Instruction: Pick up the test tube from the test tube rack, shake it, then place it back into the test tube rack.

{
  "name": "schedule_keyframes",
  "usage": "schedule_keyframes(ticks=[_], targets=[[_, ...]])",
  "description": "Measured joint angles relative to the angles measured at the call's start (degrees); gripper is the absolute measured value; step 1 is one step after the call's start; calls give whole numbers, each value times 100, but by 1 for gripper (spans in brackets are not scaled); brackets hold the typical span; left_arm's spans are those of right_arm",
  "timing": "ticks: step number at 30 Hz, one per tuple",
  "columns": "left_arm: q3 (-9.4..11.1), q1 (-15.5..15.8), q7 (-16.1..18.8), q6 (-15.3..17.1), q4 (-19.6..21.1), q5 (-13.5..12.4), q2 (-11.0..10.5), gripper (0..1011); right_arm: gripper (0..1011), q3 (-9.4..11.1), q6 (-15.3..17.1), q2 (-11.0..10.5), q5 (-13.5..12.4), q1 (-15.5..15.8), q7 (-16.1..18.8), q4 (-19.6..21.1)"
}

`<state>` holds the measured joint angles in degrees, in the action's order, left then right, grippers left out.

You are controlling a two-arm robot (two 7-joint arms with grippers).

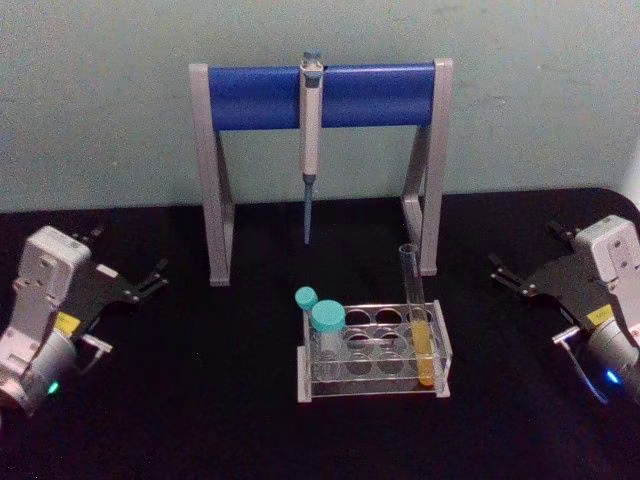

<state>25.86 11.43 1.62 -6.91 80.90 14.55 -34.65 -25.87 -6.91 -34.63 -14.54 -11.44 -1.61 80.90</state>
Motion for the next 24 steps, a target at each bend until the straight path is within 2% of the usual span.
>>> schedule_keyframes(ticks=[24], targets=[[0,0,0,0,0,0,0,1001,1000,0,0,-1,0,1,-2,0]])
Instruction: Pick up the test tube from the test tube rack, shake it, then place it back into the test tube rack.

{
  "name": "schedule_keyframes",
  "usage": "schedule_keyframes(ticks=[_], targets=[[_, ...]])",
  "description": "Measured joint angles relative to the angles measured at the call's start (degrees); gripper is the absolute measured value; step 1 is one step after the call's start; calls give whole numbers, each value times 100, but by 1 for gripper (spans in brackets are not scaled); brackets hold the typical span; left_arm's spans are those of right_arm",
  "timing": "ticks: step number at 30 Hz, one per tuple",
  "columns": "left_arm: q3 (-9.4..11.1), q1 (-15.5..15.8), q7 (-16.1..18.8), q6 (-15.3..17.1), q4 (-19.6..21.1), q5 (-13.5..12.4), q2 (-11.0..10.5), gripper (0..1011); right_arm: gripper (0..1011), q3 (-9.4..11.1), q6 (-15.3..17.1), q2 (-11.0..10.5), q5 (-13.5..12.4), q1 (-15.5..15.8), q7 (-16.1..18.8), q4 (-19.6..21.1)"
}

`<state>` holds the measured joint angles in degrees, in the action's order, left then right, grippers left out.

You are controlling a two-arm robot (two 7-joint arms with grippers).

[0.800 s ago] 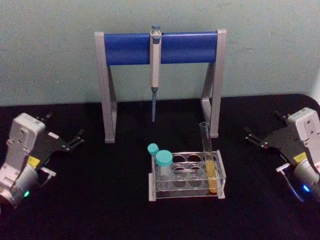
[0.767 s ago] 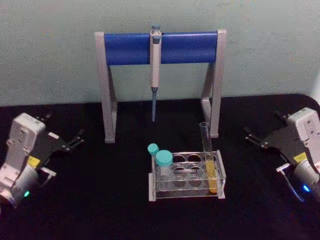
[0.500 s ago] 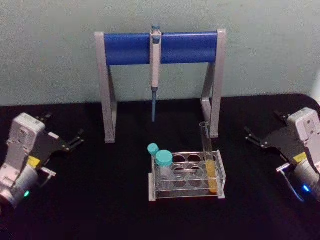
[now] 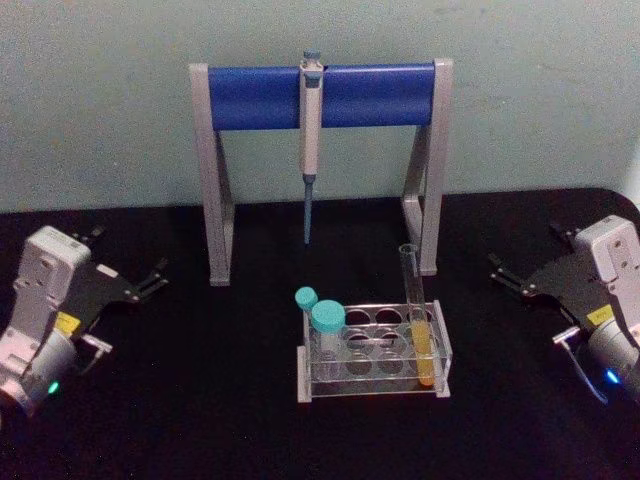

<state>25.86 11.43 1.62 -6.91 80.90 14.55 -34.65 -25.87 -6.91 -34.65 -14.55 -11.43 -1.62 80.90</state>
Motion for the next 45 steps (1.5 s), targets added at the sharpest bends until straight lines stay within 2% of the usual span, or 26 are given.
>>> schedule_keyframes(ticks=[22,27,28,34,37,45], targets=[[0,0,0,0,0,0,0,1001,1000,0,0,0,0,0,0,0],[0,0,0,0,0,0,0,1001,1000,99,-60,-14,45,62,78,39],[0,0,0,0,0,0,0,1001,1000,369,5,-203,-281,338,535,448],[0,0,0,0,0,0,0,1001,1000,558,373,-392,-555,594,790,974],[0,0,0,0,0,0,0,1001,1000,690,567,-509,-712,800,910,1364],[0,0,0,0,0,0,0,1001,1000,844,781,-615,-998,1009,1346,1891]])
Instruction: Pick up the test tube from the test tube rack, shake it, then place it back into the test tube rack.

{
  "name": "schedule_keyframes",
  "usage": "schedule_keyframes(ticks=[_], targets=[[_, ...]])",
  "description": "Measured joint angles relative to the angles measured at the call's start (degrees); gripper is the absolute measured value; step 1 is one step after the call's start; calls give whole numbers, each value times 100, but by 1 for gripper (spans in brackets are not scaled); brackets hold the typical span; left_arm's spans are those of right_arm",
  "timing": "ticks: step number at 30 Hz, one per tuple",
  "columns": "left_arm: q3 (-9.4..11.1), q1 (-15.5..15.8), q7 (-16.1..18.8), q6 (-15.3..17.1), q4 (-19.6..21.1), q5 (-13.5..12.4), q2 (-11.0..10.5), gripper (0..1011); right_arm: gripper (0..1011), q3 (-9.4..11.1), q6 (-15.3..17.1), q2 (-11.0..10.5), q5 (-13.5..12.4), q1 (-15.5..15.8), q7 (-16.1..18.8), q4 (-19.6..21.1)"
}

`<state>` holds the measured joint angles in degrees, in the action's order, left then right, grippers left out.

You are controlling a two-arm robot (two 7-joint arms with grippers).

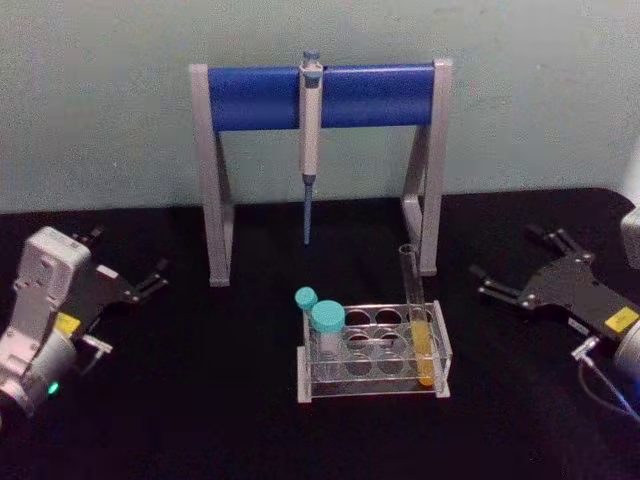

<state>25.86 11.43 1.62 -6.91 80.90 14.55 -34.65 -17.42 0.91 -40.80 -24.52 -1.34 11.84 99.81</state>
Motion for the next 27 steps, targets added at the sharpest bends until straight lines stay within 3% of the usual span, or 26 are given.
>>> schedule_keyframes(ticks=[13,27], targets=[[0,0,0,0,0,0,0,1001,1000,-233,135,224,-187,-279,982,-121],[0,0,0,0,0,0,0,1001,1000,-389,611,633,-285,-734,1461,-578]])
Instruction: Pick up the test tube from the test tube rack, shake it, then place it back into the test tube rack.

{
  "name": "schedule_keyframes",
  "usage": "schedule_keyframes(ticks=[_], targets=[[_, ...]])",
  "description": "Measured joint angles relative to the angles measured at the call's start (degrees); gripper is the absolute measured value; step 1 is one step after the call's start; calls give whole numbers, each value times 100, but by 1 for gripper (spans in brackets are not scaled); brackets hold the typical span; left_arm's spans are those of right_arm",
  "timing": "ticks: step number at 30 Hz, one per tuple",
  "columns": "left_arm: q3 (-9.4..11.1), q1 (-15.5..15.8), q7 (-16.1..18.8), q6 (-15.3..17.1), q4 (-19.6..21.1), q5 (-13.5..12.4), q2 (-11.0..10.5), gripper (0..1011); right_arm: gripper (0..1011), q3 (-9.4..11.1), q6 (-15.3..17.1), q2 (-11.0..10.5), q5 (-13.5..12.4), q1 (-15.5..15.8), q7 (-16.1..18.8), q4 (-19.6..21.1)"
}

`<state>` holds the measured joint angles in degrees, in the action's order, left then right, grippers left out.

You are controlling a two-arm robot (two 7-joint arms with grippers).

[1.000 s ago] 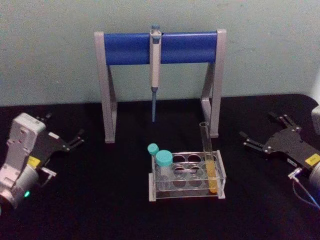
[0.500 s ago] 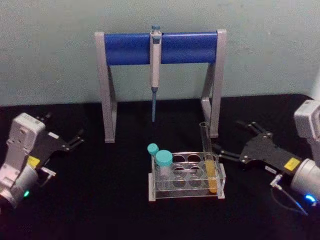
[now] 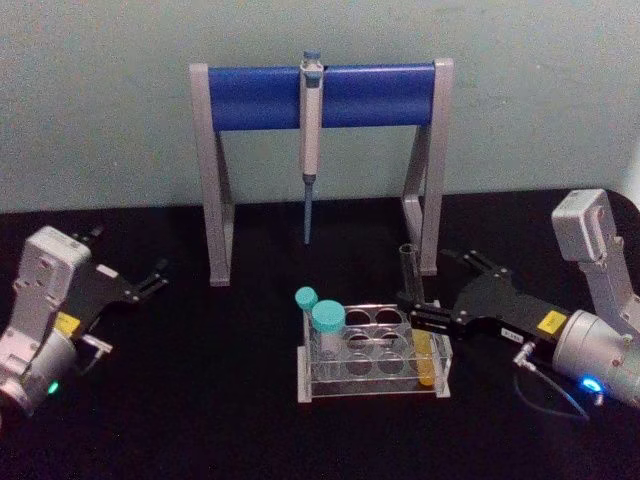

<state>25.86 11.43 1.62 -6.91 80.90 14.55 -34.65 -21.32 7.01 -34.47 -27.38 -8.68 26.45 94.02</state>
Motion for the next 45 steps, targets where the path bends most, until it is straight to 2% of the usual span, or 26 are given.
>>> schedule_keyframes(ticks=[7,19,40,45], targets=[[0,0,0,0,0,0,0,1001,1000,-58,146,76,-55,-174,100,-165],[0,0,0,0,0,0,0,1001,1000,-147,297,91,-66,-292,114,-277],[0,0,0,0,0,0,0,1001,1000,-182,245,64,-9,-326,136,-285],[0,0,0,0,0,0,0,1001,924,-178,247,67,-11,-324,134,-283]])
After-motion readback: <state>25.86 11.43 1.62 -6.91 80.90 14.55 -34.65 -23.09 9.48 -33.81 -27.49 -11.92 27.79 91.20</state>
